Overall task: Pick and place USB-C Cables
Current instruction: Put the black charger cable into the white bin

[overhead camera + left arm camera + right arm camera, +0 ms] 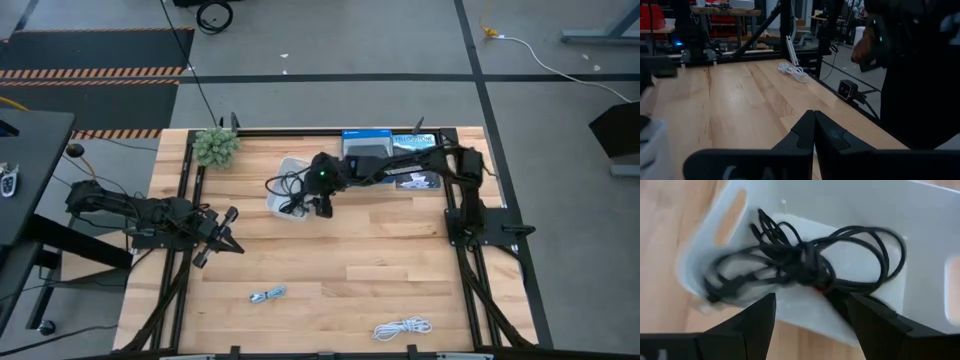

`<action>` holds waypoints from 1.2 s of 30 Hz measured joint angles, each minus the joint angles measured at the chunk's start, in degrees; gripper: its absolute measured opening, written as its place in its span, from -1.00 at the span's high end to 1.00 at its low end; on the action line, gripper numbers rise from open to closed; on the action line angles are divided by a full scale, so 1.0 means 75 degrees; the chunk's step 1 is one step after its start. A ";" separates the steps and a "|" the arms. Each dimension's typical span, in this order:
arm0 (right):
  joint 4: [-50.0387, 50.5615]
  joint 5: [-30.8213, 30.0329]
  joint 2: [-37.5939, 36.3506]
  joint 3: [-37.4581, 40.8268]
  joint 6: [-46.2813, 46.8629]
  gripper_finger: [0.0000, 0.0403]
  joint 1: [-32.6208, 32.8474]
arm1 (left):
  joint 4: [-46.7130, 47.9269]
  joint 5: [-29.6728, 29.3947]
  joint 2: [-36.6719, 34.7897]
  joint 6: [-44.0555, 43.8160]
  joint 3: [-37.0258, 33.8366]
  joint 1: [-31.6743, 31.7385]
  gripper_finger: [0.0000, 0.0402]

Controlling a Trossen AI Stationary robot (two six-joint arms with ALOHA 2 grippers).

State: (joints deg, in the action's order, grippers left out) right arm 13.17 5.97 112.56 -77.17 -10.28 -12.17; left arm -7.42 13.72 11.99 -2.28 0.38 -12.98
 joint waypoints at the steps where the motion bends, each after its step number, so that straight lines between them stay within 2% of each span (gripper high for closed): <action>1: -0.0167 0.0008 0.0135 -0.0009 0.0000 -0.26 0.0031 | 0.0002 0.0000 -0.0001 0.0002 0.0000 0.0001 0.94; 7: -0.0463 -0.0130 0.0341 -0.0014 0.0008 -0.26 0.0126 | 0.0000 -0.0003 0.0000 0.0000 -0.0003 -0.0002 0.94; 16: 0.0454 -0.0502 -0.0427 0.0003 0.0011 -0.26 0.0100 | 0.0003 -0.0003 -0.0003 -0.0001 -0.0003 0.0001 0.94; 22: -0.0500 0.0295 -0.0581 0.0003 -0.0051 -0.26 0.0106 | 0.0002 -0.0003 -0.0003 0.0001 -0.0001 0.0001 0.94; 28: -0.1078 0.0476 0.0251 -0.0003 0.0139 -0.26 0.0144 | 0.0000 -0.0003 -0.0003 0.0002 0.0000 -0.0002 0.94; 30: -0.1256 0.0807 0.0549 -0.0019 0.0540 -0.26 0.0141 | 0.0000 -0.0003 -0.0003 -0.0001 -0.0002 0.0000 0.94; 33: -0.1077 0.1262 0.0853 -0.0167 0.1088 -0.26 0.0055 | 0.0000 -0.0001 -0.0003 0.0002 0.0000 0.0000 0.94; 36: -0.0636 0.1385 0.0854 -0.0331 0.1273 -0.25 -0.0011 | -0.0003 -0.0003 -0.0003 0.0002 -0.0001 -0.0002 0.94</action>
State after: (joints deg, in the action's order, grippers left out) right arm 8.40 16.35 118.96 -79.65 -0.74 -12.25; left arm -7.44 13.69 11.97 -2.26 0.38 -12.99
